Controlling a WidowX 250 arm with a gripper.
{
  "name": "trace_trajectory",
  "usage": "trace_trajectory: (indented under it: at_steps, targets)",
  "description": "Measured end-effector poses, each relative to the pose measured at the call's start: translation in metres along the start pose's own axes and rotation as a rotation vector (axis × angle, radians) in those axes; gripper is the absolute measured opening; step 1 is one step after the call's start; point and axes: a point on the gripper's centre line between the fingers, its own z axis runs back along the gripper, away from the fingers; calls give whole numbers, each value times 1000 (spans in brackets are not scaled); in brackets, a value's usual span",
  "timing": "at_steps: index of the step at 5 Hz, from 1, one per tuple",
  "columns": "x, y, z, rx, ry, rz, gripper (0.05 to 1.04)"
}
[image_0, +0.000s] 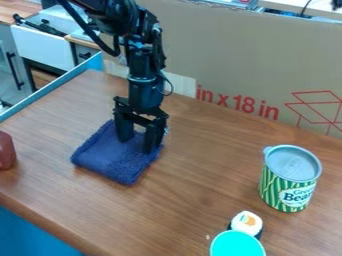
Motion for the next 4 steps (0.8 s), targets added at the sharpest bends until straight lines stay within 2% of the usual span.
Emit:
trace_trajectory:
  at_steps: [2, 3, 4]
  targets:
    - [-52, -2, -8, -164, 9, 168, 1000]
    - [-59, -3, -9, -199, 14, 206, 1001]
    - [-59, -3, -10, -204, 33, 205, 1000]
